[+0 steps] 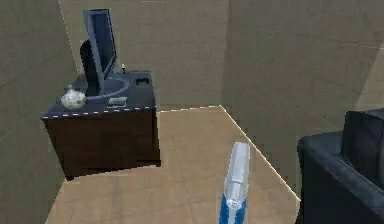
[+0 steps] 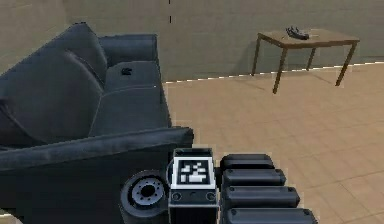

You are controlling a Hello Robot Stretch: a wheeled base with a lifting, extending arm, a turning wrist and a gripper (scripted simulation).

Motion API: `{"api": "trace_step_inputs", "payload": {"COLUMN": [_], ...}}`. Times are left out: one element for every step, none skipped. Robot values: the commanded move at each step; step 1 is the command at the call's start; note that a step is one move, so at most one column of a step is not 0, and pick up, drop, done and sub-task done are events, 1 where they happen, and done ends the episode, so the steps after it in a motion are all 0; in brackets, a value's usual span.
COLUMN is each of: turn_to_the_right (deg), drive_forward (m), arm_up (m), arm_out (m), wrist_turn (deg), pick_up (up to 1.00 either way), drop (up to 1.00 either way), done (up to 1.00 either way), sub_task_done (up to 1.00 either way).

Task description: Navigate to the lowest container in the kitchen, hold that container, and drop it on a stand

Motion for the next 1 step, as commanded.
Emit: {"api": "trace_step_inputs", "payload": {"turn_to_the_right": [0.0], "drive_forward": [1.00], "arm_up": [0.00], "arm_out": [0.00], "wrist_turn": [0.0], "pick_up": [0.00], "drop": [0.00], "done": [0.00], "sub_task_done": [0.00]}}
